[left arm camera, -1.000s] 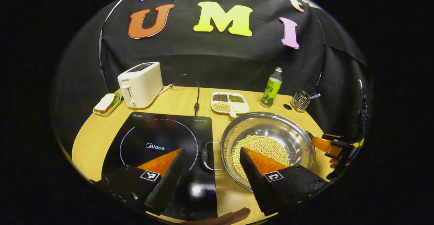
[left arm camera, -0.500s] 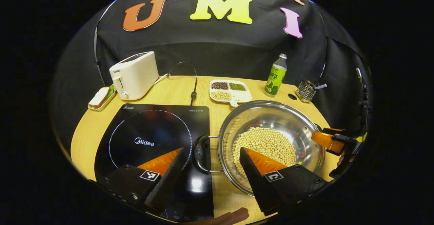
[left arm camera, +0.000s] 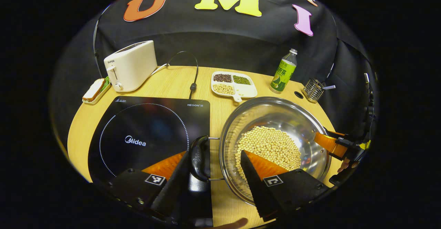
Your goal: First push the handle of the pot to place it horizontally, then grasp the pot with both hands and set it on the induction cooktop.
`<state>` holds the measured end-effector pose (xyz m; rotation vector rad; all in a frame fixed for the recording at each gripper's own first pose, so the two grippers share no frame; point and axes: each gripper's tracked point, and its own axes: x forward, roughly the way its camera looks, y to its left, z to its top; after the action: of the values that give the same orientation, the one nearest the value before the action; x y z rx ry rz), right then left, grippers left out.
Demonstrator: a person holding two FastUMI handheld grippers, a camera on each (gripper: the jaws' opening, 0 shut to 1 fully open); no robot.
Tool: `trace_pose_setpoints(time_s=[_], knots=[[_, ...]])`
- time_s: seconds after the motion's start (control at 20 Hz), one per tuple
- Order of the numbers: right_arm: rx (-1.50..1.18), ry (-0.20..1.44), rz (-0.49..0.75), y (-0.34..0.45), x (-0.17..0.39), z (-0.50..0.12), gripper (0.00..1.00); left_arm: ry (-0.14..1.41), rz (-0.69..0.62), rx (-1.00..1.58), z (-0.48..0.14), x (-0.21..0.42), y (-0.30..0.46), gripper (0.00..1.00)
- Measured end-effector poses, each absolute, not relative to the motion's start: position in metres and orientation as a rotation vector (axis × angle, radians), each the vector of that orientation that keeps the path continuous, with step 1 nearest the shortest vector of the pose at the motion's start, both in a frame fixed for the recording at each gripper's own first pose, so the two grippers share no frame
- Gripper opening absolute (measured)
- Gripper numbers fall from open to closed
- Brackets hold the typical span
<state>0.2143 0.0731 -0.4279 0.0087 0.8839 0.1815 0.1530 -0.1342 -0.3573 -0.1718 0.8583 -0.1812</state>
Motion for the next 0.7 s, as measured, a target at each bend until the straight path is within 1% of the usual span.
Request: trace_pose_setpoints(time_s=[0.05,0.1,0.15,0.2,0.25,0.3,0.35,0.4,0.6,0.7], knots=[[0.007,0.887,0.177,0.072,0.216,-0.430,0.69,0.854,-0.171,-0.147,-0.359,0.155,-0.132,0.86],[0.008,0.886,0.174,0.072,0.216,-0.428,0.72,0.857,-0.167,-0.136,-0.362,0.156,-0.127,0.80],[0.008,0.887,0.172,0.072,0.215,-0.429,0.70,0.852,-0.161,-0.135,-0.360,0.157,-0.125,0.75],[0.011,0.887,0.170,0.072,0.214,-0.429,0.70,0.860,-0.158,-0.151,-0.358,0.153,-0.124,0.49],[0.012,0.889,0.171,0.072,0.215,-0.429,0.70,0.855,-0.158,-0.158,-0.359,0.156,-0.124,0.63],[0.010,0.893,0.173,0.072,0.214,-0.430,0.70,0.857,-0.156,-0.158,-0.359,0.154,-0.124,0.50],[0.010,0.898,0.168,0.071,0.213,-0.429,0.71,0.855,-0.153,-0.152,-0.360,0.156,-0.124,0.59],[0.012,0.912,0.158,0.071,0.209,-0.428,0.69,0.852,-0.156,-0.147,-0.360,0.158,-0.124,0.58],[0.043,0.968,0.137,0.071,0.196,-0.428,0.69,0.864,-0.186,-0.124,-0.362,0.159,-0.123,0.57],[0.048,0.986,0.129,0.073,0.192,-0.426,0.67,0.875,-0.184,-0.125,-0.362,0.158,-0.121,0.57]])
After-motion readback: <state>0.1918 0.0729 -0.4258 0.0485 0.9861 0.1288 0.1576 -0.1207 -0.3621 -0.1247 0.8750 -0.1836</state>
